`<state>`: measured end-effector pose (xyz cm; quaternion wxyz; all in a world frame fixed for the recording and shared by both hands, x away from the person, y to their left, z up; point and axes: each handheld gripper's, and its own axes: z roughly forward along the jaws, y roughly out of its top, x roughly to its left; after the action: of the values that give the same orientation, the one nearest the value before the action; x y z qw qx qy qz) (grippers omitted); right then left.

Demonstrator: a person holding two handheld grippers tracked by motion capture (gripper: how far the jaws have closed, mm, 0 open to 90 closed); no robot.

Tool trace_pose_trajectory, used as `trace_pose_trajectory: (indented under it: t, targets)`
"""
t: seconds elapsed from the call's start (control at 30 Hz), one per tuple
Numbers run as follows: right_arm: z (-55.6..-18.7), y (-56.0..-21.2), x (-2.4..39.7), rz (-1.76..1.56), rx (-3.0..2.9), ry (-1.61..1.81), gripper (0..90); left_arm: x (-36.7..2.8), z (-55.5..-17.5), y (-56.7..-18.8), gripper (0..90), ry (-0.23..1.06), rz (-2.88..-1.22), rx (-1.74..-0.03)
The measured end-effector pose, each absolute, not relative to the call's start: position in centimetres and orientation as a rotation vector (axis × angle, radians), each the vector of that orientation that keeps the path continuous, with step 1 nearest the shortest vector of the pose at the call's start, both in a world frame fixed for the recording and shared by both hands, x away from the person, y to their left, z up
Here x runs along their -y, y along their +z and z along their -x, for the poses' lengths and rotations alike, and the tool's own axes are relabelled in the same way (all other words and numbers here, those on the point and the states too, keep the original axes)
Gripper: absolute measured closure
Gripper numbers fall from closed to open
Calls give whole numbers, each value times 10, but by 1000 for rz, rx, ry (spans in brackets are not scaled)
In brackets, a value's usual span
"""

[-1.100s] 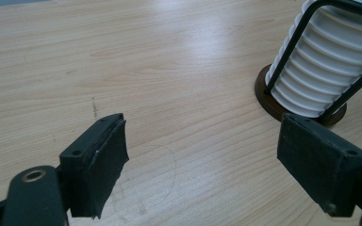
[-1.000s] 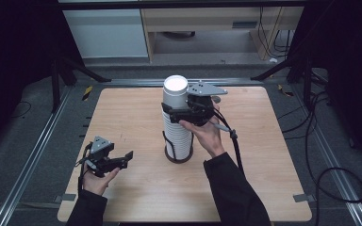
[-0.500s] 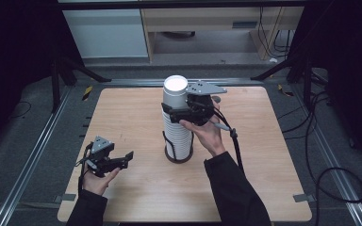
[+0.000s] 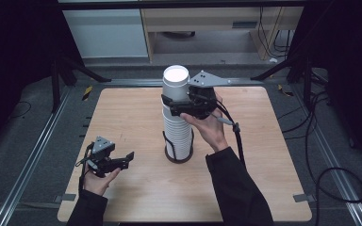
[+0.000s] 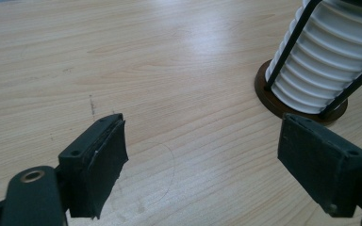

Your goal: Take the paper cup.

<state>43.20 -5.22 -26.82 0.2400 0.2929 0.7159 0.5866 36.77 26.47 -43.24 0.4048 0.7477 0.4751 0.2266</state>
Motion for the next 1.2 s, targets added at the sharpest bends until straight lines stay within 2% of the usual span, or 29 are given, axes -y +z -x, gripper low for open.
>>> trace_pose_trajectory:
  t: [1.2]
  targets:
    - [-423,-202,62,-722,-1856,1628,166,-264,-367,-432,153,559,-1890,-1193]
